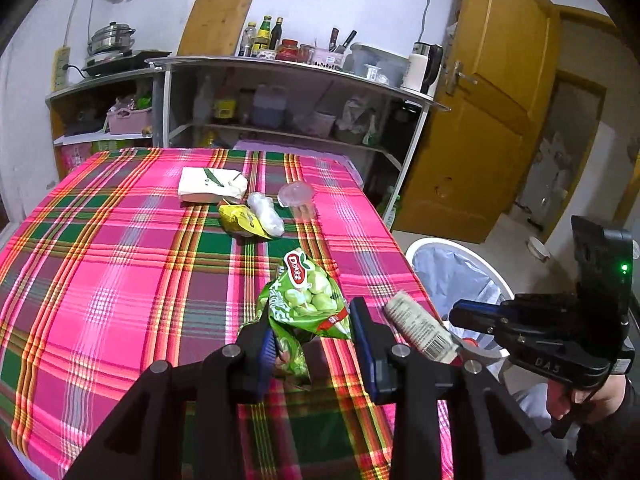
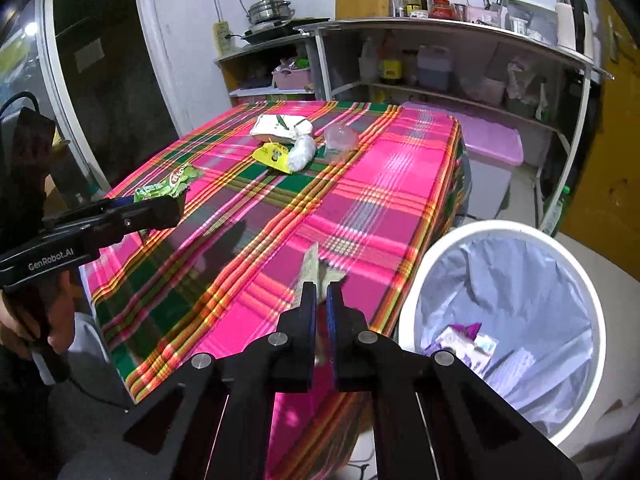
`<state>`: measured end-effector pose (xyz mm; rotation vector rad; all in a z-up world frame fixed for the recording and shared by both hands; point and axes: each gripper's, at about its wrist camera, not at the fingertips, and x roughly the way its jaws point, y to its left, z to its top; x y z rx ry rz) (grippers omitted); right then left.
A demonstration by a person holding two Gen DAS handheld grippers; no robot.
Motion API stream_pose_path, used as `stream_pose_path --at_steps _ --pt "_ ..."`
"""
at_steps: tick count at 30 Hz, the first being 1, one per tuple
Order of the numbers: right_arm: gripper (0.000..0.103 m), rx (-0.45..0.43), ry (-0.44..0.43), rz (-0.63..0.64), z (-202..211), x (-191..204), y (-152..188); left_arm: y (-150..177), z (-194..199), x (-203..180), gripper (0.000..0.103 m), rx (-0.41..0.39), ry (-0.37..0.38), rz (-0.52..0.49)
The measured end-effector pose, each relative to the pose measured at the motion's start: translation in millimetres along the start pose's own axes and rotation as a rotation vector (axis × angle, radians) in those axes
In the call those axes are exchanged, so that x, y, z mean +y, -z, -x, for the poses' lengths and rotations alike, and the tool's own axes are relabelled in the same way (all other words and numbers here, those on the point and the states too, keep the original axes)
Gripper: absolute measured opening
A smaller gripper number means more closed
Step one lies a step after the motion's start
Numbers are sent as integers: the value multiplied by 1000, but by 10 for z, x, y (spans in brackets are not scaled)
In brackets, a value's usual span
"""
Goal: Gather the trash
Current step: 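Carry the green snack bag and white wrapper over the bin and open both tools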
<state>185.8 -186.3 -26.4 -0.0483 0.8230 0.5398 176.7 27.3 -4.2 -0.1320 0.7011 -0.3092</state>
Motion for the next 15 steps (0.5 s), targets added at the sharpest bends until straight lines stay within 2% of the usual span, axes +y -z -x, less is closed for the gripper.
stream_pose_path --at_steps 1,2,4,12,15 --pt "17 -8 -1 7 23 8 15 2 0 -3 35 -1 0 -1" --pt "36 -19 5 17 42 18 26 3 -1 -3 35 -1 0 -1" --pt "56 -13 1 16 20 17 35 10 1 -6 35 -1 -1 1" --pt "56 63 -5 -53 -278 0 80 60 5 0 35 12 -3 15" --pt "41 81 -5 -46 -367 41 92 70 -2 30 35 17 -6 22"
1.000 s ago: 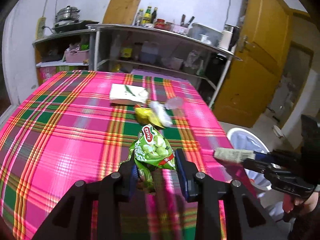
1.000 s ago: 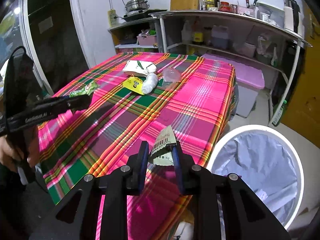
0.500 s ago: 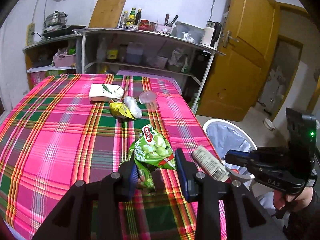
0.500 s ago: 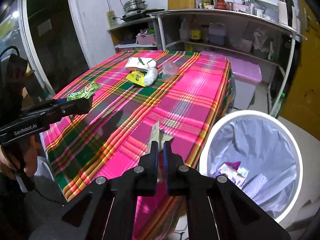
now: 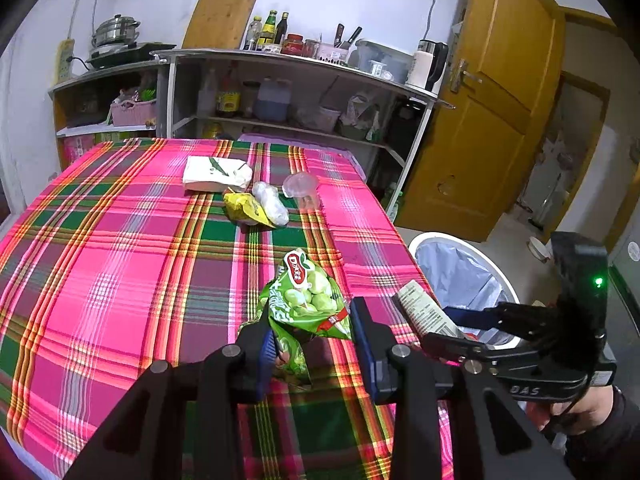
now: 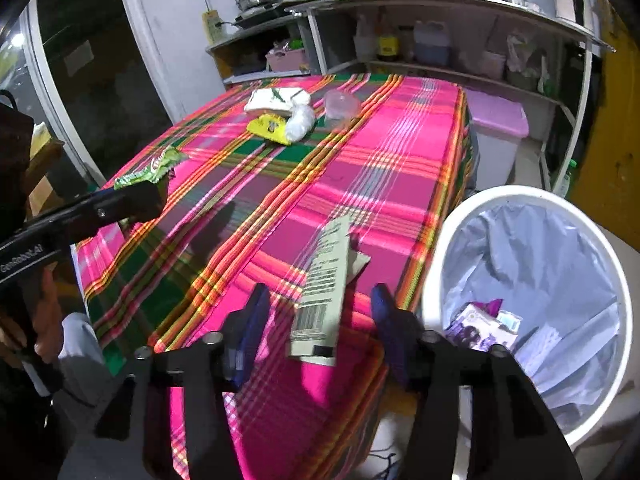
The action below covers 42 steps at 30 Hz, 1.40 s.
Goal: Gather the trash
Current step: 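Carry the green snack bag and white wrapper over the bin and open both tools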
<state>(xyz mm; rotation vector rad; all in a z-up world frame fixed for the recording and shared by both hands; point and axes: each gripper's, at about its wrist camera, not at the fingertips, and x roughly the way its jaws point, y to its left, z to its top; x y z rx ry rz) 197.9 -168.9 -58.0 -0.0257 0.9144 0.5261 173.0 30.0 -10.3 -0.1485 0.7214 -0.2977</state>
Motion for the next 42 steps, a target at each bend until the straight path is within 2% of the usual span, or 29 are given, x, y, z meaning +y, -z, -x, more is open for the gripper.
stream_pose_path --at_steps 2,4,23,42 --pt "27 2 14 18 -22 36 13 10 2 14 35 2 -1 3" --pt "21 2 20 26 -20 53 18 7 -8 30 35 3 -2 4" --pt "20 -107 29 -4 438 0 -35 -22 1 -157 35 -1 26 -31" --pt "20 -181 123 -113 885 -559 111 -179 -311 -787 35 7 111 -107"
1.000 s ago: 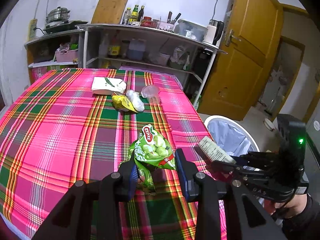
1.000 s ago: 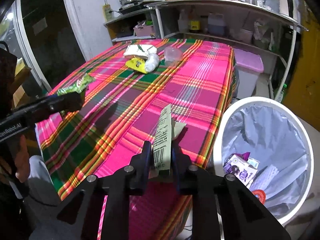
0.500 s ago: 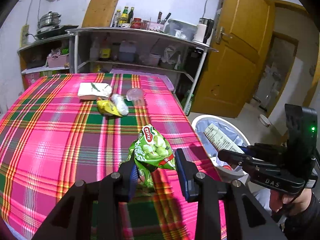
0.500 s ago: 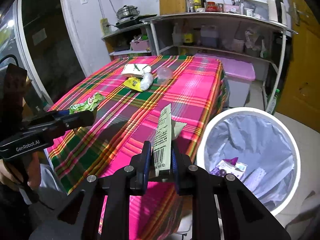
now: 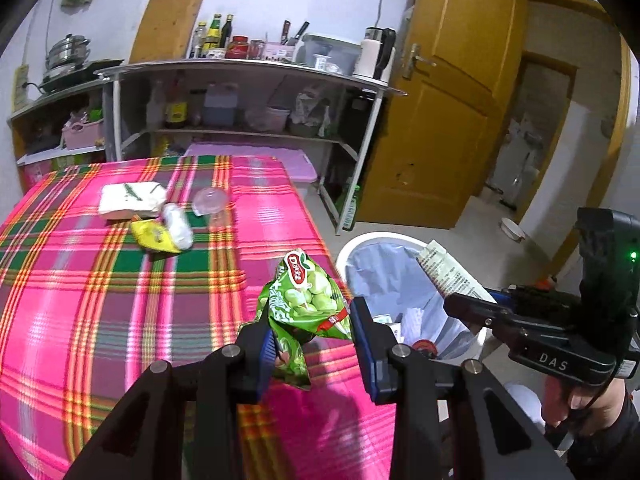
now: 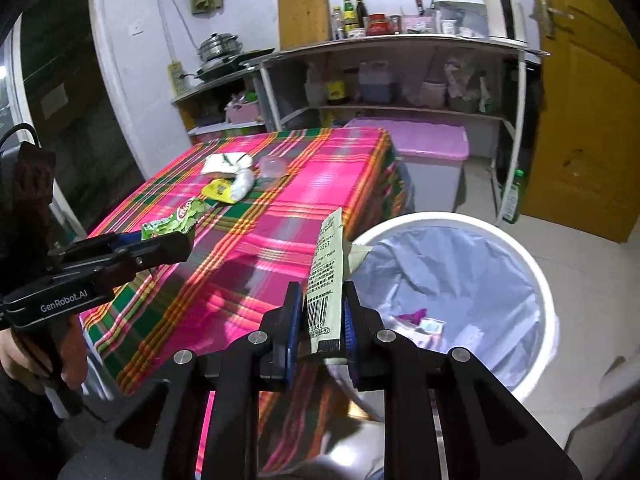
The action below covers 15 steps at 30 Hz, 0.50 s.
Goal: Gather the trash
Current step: 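Carry the green snack bag and white wrapper over the bin and open both tools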
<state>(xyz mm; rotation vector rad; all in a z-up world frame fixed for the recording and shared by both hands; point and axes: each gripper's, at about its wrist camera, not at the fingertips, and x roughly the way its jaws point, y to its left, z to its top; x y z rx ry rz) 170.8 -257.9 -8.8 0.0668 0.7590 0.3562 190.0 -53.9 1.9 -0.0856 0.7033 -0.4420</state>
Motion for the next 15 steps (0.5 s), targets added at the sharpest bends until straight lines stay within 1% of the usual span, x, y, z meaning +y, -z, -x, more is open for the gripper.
stream_pose_path --at_steps 7,15 --pt "20 -10 39 -42 59 -230 32 -89 -182 -231 35 4 37 -24" --pt "20 0 79 -102 46 -529 94 -118 -472 -448 35 44 78 -49"
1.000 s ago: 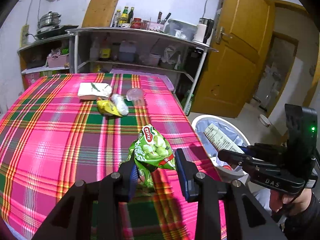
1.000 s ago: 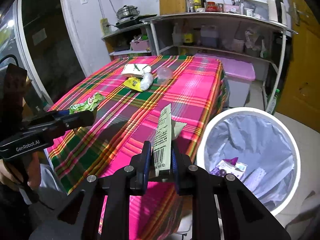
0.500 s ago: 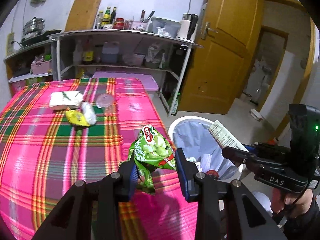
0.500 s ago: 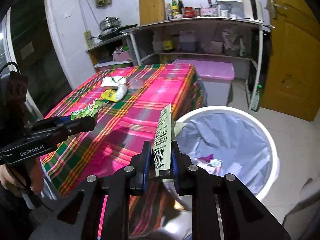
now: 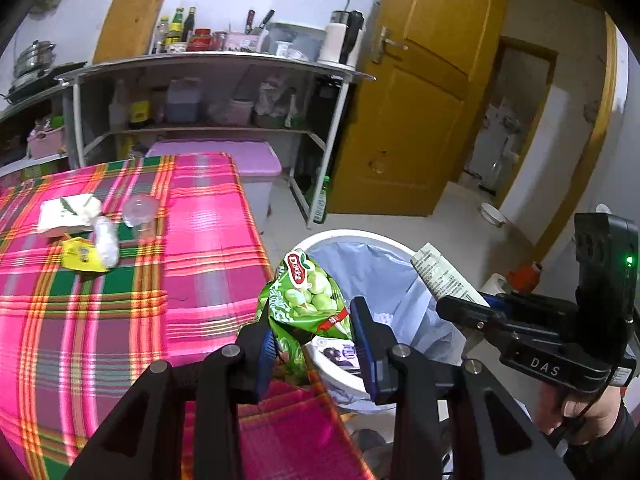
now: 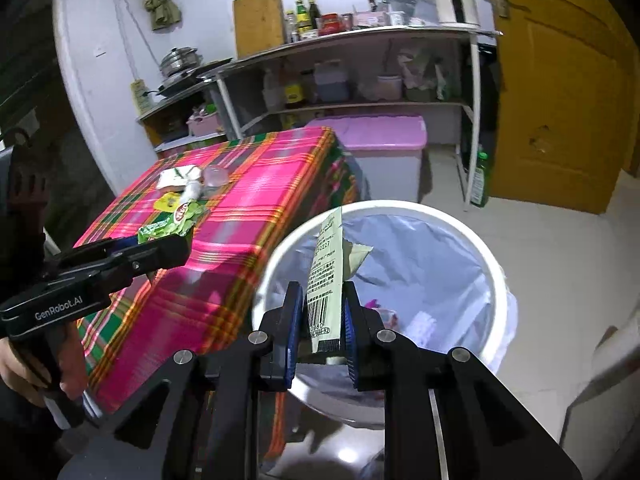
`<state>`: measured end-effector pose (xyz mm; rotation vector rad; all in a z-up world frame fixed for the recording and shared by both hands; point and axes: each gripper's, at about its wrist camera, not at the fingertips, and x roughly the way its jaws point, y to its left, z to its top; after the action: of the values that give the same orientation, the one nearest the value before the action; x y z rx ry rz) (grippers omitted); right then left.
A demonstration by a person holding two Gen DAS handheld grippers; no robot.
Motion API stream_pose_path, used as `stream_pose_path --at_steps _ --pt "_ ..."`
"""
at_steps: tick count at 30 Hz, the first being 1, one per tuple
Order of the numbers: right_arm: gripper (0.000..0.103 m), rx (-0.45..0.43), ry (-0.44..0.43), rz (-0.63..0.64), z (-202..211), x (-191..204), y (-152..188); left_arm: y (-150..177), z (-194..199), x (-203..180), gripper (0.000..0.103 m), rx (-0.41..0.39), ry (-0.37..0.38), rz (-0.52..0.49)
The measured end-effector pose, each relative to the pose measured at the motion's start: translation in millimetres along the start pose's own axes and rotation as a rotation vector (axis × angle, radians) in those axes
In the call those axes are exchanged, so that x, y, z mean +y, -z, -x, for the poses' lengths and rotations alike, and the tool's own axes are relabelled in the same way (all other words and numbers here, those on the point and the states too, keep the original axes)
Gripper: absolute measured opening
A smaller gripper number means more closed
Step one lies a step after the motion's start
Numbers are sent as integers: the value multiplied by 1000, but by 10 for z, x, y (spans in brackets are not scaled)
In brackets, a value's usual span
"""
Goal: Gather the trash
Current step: 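Carry the green snack bag and white wrapper over the bin and open both tools, then move both tools back toward the remaining table items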
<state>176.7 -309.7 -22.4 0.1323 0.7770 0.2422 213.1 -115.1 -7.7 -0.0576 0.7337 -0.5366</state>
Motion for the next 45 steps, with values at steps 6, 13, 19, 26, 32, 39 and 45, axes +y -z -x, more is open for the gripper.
stream_pose_path --at_steps 6,13,19,26,32,39,45 --pt "20 35 22 -41 -130 -192 69 -19 -281 -86 36 49 18 1" --pt "20 79 32 -80 -247 -390 164 -9 -557 -180 36 95 37 -9" --pt "20 99 33 -81 -315 -458 202 -20 -773 -229 38 134 54 -9" --pt "35 73 33 -88 -248 -463 183 -13 -834 -225 49 136 68 2" --pt "35 42 32 -80 -128 -419 132 -17 -765 -196 53 122 76 16" --pt "35 28 33 -70 -24 -340 121 -21 -662 -157 57 97 75 27" --pt "35 -5 14 -55 113 -246 92 -18 -470 -158 57 66 65 25"
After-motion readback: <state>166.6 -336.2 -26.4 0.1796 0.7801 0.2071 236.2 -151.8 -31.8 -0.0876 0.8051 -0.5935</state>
